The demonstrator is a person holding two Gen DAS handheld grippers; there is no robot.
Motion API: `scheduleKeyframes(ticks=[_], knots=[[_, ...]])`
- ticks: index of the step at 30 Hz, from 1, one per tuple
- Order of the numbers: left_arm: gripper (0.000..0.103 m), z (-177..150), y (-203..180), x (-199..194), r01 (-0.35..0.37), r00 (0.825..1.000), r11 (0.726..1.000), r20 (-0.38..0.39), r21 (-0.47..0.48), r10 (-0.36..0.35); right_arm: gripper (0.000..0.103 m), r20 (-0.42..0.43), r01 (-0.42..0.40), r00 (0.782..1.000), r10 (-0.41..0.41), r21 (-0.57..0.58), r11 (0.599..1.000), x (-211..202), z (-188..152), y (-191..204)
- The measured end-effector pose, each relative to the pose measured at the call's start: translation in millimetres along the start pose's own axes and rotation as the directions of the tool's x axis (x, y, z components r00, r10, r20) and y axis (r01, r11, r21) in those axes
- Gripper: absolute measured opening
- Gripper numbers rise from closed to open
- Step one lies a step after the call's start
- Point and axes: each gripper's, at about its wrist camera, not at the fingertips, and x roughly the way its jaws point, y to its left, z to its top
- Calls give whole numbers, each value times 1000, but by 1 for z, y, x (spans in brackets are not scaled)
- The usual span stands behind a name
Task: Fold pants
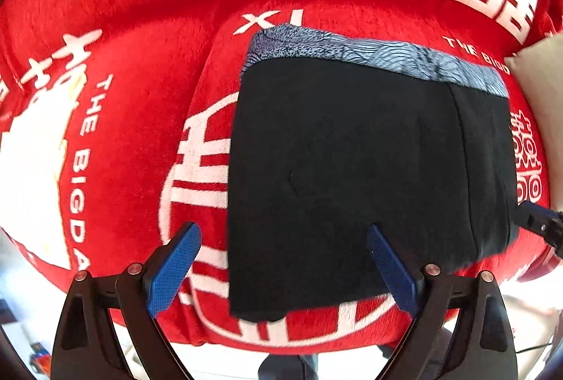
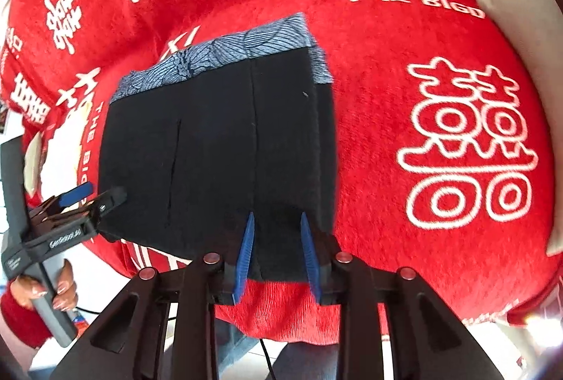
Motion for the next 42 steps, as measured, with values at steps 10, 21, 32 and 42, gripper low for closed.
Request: scheduleKeyframes(ticks=[10,21,32,42], knots=[[103,-23,-4,-42,-8,1000,999,-23,36,9,81,11,91,996,-92,65,994,-41,-35,14],[103,-31,-5,-100,-31,999,999,13,45,30,103,46,180,982,-183,52,982,-82,-52,58],[103,-36,2,-132,-18,999,996,34,83,15,103,53,219,973,-225,102,970,-112,-60,84],[103,-43,13,-146,-8,999,996,50,91,3,103,107,284,951,-289,65,957,-122,-61,114]])
